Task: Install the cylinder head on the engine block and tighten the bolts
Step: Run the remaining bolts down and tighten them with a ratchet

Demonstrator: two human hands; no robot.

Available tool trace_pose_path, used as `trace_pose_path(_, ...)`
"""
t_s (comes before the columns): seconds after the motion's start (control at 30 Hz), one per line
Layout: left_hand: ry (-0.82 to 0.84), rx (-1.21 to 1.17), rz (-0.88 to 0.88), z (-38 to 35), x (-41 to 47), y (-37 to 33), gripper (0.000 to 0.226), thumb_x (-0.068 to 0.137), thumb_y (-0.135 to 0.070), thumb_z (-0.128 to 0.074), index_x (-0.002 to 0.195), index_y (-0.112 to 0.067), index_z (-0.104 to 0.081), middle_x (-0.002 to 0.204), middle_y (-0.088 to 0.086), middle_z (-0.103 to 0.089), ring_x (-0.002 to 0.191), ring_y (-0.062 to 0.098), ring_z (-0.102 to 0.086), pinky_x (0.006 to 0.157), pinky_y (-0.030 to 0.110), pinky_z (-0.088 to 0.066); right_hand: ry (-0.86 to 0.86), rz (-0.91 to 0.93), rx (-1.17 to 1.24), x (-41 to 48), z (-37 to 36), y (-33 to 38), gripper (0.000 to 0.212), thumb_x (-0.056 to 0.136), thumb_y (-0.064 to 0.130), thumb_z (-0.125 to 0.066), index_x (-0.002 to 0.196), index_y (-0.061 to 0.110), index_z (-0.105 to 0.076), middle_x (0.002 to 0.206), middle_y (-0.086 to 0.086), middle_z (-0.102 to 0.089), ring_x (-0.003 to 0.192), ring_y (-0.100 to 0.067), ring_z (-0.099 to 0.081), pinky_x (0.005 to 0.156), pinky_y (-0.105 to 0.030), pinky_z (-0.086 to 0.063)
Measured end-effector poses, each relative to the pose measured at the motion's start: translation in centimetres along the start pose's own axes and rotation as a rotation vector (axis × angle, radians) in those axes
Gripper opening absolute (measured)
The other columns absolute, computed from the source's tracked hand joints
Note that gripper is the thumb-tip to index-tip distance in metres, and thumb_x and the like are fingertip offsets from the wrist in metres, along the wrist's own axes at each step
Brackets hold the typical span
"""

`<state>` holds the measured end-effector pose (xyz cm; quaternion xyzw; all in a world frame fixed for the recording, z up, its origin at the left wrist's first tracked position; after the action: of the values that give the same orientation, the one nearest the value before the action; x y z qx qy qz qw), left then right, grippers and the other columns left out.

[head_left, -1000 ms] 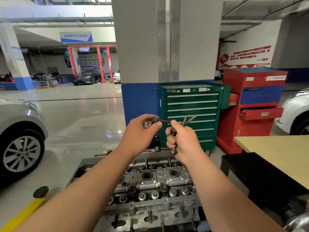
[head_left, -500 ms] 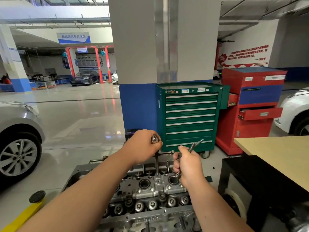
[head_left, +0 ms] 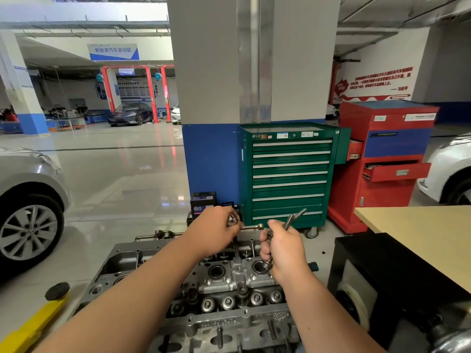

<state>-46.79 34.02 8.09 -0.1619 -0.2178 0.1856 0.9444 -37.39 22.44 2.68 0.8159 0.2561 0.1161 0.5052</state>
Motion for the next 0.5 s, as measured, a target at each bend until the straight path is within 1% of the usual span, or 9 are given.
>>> trace_pose_path(0.1, 0.006, 0.021, -0.014, -0.1, 0.0, -0.2, 0.002, 0.092, -0.027, -0.058, 0.091, -0.027, -0.057, 0.078, -0.011, -0.054, 0.069, 0.008, -0.052, 0.061, 0.022, -0.038, 0.003, 0.004, -0.013, -0.2, 0.0, -0.1, 0.010, 0.099, 0.012, -0.045, 0.090, 0.008, -0.050, 0.051, -0.002, -0.052, 0.036, -0.011, -0.035, 0.033, -0.022, -0.026)
trace_pose_path(0.17, 0.013, 0.037, -0.016, -0.2, 0.1, -0.4, 0.004, 0.092, -0.025, -0.057, 0.094, -0.023, -0.060, 0.079, -0.010, -0.056, 0.071, 0.010, -0.055, 0.062, 0.022, -0.041, -0.001, 0.002, -0.018, -0.2, 0.0, 0.0, 0.010, 0.099, 0.012, -0.045, 0.092, 0.008, -0.050, 0.051, -0.001, -0.053, 0.036, -0.011, -0.035, 0.033, -0.022, -0.026)
trace_pose_path(0.33, 0.032, 0.106, -0.040, -0.2, 0.3, -0.8, 0.013, 0.092, -0.023, -0.055, 0.101, -0.016, -0.062, 0.092, 0.003, -0.067, 0.081, 0.019, -0.060, 0.069, 0.028, -0.047, 0.001, 0.003, -0.016, -0.3, -0.1, 0.0, 0.010, 0.099, 0.011, -0.045, 0.090, 0.008, -0.049, 0.050, -0.001, -0.053, 0.035, -0.011, -0.035, 0.033, -0.022, -0.026)
trace_pose_path(0.43, 0.058, 0.196, -0.079, -0.1, 0.5, -1.1, 0.015, 0.092, -0.023, -0.055, 0.101, -0.012, -0.062, 0.096, 0.007, -0.067, 0.088, 0.024, -0.061, 0.074, 0.034, -0.050, -0.007, -0.004, -0.010, -0.2, 0.0, 0.1, 0.010, 0.099, 0.011, -0.045, 0.090, 0.009, -0.050, 0.050, -0.001, -0.052, 0.037, -0.011, -0.034, 0.034, -0.021, -0.026)
trace_pose_path(0.5, 0.062, 0.173, -0.061, 0.0, 0.5, -1.0, 0.016, 0.092, -0.023, -0.055, 0.101, -0.011, -0.062, 0.096, 0.008, -0.067, 0.089, 0.024, -0.062, 0.076, 0.035, -0.051, -0.014, -0.011, -0.006, -0.2, 0.0, 0.1, 0.010, 0.099, 0.011, -0.045, 0.092, 0.009, -0.051, 0.052, -0.002, -0.052, 0.037, -0.011, -0.034, 0.034, -0.021, -0.026)
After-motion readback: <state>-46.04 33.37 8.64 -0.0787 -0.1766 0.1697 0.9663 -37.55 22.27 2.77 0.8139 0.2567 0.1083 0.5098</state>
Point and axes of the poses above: each hand's wrist, its own x-axis towards the middle knuckle, its own z-axis out of the back of the hand, y = z × x, the point moved 3 cm from there along x, towards the middle knuckle
